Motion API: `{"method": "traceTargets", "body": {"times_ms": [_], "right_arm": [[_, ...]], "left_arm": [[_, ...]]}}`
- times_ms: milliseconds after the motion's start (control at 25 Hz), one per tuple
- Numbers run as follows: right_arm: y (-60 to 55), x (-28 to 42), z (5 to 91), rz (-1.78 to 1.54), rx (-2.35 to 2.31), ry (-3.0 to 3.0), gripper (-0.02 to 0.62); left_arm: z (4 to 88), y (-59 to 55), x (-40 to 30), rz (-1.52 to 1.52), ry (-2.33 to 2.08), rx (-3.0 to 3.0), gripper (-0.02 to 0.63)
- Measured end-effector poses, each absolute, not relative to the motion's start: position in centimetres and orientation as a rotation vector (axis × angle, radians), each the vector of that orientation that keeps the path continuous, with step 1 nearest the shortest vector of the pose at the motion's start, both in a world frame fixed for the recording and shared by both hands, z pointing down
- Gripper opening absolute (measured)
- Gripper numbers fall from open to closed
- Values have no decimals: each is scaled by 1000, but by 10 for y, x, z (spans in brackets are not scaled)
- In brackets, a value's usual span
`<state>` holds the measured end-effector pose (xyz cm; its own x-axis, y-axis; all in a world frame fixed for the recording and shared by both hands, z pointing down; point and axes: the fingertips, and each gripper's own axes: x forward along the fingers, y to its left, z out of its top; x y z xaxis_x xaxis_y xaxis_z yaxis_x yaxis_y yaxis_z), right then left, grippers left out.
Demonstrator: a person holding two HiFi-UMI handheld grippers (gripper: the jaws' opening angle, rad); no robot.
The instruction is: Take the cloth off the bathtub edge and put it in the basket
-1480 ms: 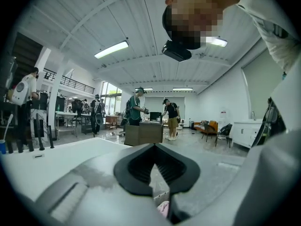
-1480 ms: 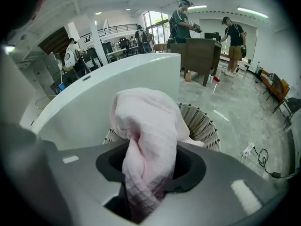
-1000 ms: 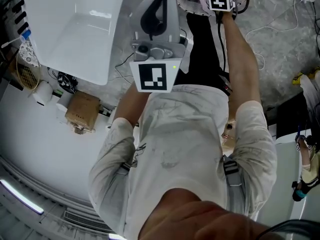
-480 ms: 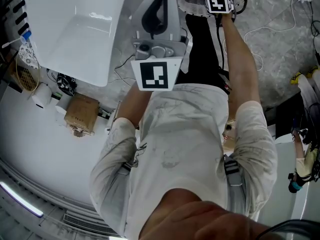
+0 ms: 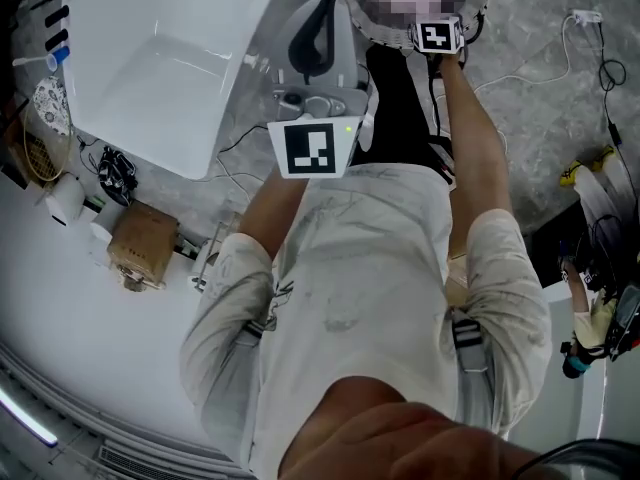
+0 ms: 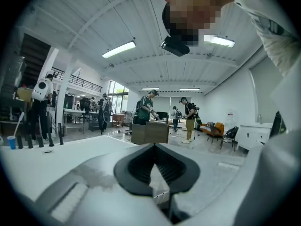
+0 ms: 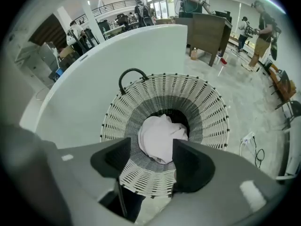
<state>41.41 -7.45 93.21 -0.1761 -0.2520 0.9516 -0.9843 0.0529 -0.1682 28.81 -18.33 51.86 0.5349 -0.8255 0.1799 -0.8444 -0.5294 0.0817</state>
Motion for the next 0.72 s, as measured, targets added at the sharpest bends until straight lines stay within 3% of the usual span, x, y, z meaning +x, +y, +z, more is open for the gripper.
{"method": "traceTargets", "body": {"times_ms": [320, 720], "right_arm": [[-93, 378, 859, 1063, 1294, -1680, 282], [-139, 289, 735, 774, 1271, -1976, 282]], "left_arm": [[480, -168, 237, 130, -1550, 2574, 2], [430, -140, 123, 75, -1826, 2467, 2]]}}
